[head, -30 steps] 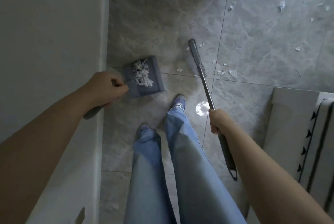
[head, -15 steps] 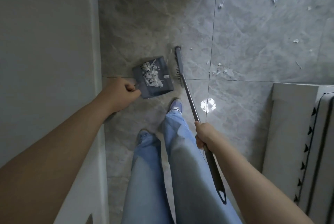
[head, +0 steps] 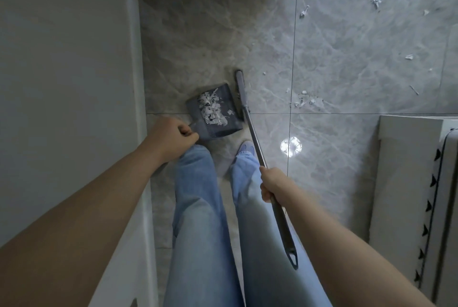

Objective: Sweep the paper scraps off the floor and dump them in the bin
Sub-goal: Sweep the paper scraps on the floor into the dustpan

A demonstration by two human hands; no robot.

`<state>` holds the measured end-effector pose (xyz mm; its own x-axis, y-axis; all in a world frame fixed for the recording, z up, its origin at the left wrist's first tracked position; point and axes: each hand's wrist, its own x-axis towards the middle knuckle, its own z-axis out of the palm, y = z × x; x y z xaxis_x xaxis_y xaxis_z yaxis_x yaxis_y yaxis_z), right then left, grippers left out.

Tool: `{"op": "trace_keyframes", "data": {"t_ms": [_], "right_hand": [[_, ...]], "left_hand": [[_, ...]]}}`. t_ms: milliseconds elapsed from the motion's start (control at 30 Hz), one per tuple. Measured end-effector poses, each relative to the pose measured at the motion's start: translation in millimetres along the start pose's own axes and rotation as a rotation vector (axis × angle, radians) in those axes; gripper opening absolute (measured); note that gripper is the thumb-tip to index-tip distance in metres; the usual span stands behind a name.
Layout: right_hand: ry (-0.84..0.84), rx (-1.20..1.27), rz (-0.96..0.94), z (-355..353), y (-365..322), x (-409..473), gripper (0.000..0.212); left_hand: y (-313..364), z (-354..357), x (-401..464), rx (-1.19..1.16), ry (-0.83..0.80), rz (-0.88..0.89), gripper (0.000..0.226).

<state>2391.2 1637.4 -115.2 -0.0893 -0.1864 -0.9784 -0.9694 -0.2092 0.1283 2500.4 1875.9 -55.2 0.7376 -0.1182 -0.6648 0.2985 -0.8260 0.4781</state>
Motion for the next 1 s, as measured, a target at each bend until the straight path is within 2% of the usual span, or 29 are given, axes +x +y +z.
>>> {"op": "trace_keyframes", "data": {"t_ms": [133,300,467,567,667,767,833,1000], "right_hand": [[0.062,0.051,-0.051,-2,5,-17,0.035],[0.151,0.176,-0.041,-15,-33,-20,0.033],[0.281,0.053,-0.03,-26,-92,-2,0.024],[0.261,0.039,0.03,-17,-129,7,0.019],[0.151,0.043,0.053,18,-152,14,0.021],[0.05,0.025,0.036,65,-144,6,0.028],[0.04,0.084,0.014,88,-132,-1,0.03],[0.036,0.235,0.07,100,-106,-28,0.038]], "left_hand": [[-9,-24,-1,-0.015,-0.056,-0.047,0.035],[-19,-78,5,0.006,-0.04,-0.106,0.032],[-45,-113,29,-0.044,0.003,-0.167,0.03],[-60,-118,40,-0.033,0.004,-0.171,0.033],[-74,-128,55,-0.038,0.002,-0.165,0.033],[-79,-145,63,-0.033,-0.02,-0.167,0.031],[-79,-158,68,-0.017,-0.061,-0.171,0.031],[-79,-190,83,0.117,-0.184,-0.061,0.028]]}}
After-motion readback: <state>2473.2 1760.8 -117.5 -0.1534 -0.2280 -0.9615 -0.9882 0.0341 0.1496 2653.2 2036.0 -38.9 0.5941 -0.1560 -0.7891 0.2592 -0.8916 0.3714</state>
